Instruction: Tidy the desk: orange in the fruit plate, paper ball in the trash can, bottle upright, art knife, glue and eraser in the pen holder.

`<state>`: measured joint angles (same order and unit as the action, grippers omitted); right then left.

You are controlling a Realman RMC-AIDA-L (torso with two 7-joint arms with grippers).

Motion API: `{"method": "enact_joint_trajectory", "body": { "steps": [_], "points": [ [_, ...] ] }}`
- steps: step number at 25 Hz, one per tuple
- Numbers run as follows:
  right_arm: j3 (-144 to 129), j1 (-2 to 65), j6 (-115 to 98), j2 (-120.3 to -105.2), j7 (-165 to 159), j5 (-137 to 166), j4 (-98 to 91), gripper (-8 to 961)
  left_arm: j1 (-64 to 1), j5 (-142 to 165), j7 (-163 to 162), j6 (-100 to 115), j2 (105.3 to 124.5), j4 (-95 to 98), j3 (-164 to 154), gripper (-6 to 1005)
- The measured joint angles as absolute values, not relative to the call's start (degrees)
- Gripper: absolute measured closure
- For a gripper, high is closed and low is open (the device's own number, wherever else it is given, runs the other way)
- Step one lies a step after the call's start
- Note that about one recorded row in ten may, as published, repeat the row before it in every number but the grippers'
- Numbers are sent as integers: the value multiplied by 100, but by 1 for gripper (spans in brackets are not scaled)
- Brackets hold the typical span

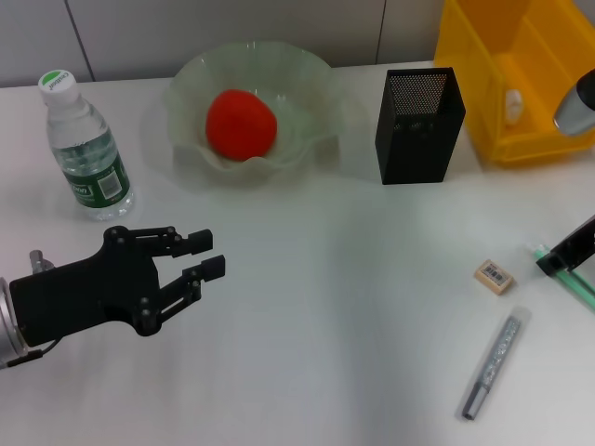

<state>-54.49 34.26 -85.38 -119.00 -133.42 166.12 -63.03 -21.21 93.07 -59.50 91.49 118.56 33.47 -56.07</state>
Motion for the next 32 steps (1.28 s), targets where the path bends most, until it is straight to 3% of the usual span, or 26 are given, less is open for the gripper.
{"method": "enact_joint_trajectory", "body": {
  "steps": [8, 20, 32],
  "points": [
    [-5449, 3373, -8804, -11919, -13552, 16611, -6816, 762, -2101, 9308, -5950, 9149, 11861, 3312, -5608, 700],
    [-5455, 2915, -10064, -11935, -13785, 14909, -9083, 761, -2100, 9184, -5950, 9203, 11861, 3287, -5607, 699],
    [-5596, 2522, -8499, -11934, -13558, 13196, -9384, 759, -2066, 9169, -5948, 9220, 11856, 3287, -5607, 699]
  ]
}}
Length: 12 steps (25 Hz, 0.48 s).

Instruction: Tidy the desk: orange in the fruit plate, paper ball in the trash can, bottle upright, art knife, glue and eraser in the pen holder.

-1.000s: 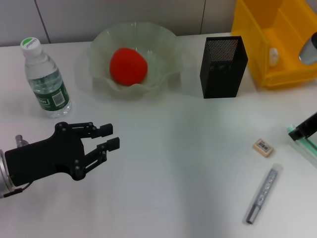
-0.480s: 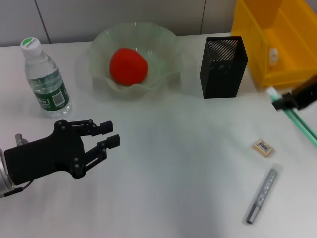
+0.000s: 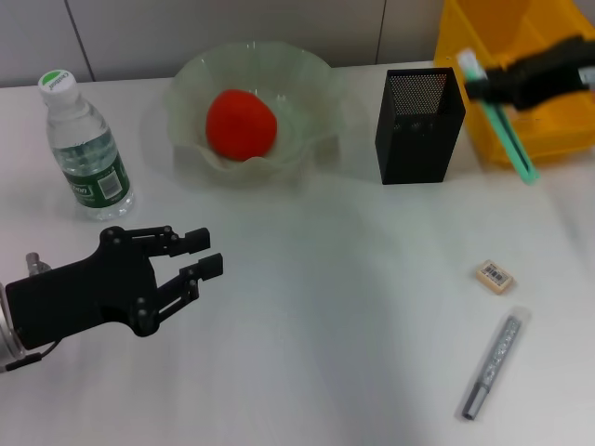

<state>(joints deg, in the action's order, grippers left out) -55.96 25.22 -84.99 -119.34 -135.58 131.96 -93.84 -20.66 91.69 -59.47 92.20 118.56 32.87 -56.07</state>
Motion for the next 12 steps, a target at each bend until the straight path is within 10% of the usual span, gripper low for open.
{"method": "enact_joint_trajectory", "body": {
  "steps": [12],
  "points": [
    [-5731, 2578, -6369, -11915, -12527, 11950, -8336, 757, -1956, 9147, -5942, 9220, 11856, 3287, -5607, 699]
  ]
}}
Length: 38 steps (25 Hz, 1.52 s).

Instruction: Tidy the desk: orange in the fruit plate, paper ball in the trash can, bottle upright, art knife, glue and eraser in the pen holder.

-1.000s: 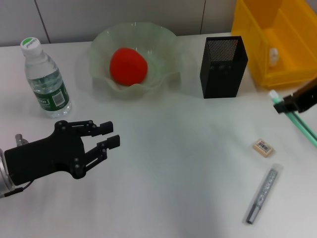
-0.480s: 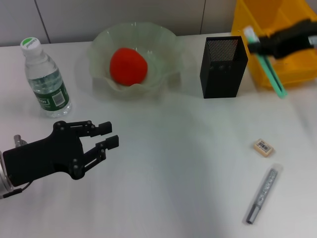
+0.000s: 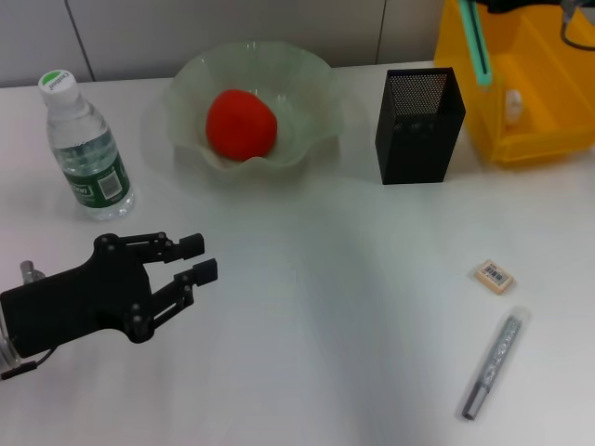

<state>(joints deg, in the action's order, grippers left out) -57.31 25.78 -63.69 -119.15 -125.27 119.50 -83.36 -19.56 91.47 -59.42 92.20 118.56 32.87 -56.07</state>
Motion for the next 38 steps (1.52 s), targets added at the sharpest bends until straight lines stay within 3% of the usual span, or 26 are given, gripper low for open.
{"method": "enact_joint_trajectory", "body": {
  "steps": [20, 38],
  "points": [
    [-5672, 3105, -5063, -11923, -7647, 8923, -5171, 754, -1919, 9005, -5937, 9204, 11856, 3287, -5598, 699],
    [-5659, 3058, -5191, -11913, -6213, 8140, -4199, 751, -1931, 8938, -5924, 9221, 11856, 3278, -5651, 698]
  ]
}}
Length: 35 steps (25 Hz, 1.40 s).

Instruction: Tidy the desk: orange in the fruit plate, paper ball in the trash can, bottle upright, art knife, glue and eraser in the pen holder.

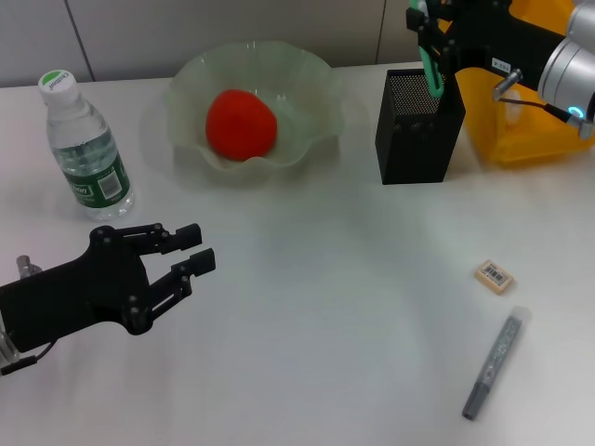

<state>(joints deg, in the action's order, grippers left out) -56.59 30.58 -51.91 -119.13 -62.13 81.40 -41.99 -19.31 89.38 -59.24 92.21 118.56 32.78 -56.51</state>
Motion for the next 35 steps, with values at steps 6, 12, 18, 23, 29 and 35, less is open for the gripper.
{"method": "enact_joint_trajectory", "body": {
  "steps": [6, 12, 18, 23, 29, 35],
  "points": [
    [-5660, 3065, -5189, -11925, -6127, 8124, -4178, 750, -1908, 8938, -5923, 9221, 11856, 3262, -5640, 698],
    [-5660, 3026, -5192, -11928, -6039, 8004, -4167, 750, -1891, 8939, -5924, 9211, 11856, 3260, -5625, 698],
    [-5663, 2967, -5194, -11926, -5987, 7991, -4164, 749, -1889, 8938, -5924, 9214, 11856, 3260, -5611, 698],
    [-5703, 2936, -5198, -11922, -5986, 7989, -4143, 748, -1889, 8938, -5924, 9218, 11856, 3260, -5619, 698],
    [-5713, 2959, -5193, -11905, -6026, 8029, -4054, 747, -1889, 8939, -5924, 9220, 11856, 3245, -5622, 698],
    [-5705, 2941, -5177, -11903, -6068, 8039, -4105, 573, -1878, 8939, -5924, 9220, 11856, 3208, -5615, 698]
  ]
}}
